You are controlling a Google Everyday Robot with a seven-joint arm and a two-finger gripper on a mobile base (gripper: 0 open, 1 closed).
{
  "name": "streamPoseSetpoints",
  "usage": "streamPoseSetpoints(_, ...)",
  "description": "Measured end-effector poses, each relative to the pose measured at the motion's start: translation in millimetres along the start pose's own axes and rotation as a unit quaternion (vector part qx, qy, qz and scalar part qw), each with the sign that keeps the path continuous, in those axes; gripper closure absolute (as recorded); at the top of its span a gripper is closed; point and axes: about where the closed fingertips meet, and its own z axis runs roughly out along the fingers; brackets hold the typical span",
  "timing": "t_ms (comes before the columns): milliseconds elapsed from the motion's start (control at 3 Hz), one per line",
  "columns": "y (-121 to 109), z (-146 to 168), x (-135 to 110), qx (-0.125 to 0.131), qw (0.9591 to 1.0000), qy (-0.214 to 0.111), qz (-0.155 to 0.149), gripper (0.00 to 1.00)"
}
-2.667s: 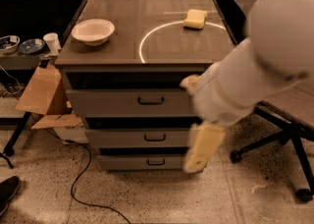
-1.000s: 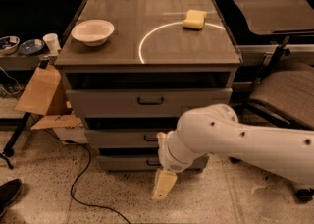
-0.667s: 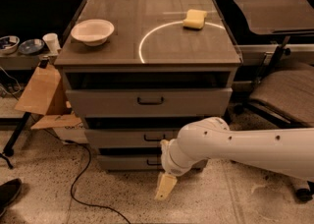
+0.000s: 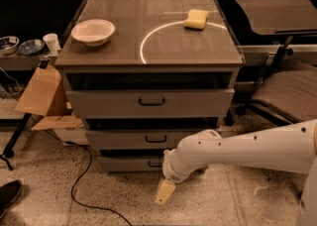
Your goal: Open bottom drawer
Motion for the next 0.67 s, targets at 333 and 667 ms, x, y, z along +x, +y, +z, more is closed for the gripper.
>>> streamPoseSetpoints(333, -7.7, 4.1, 4.8, 0.014, 0.9995, -0.001, 0.028, 0.00)
streamPoseSetpoints(667, -40.9, 42.3, 24.2, 0.035, 0.9984, -0.004, 0.043, 0.00)
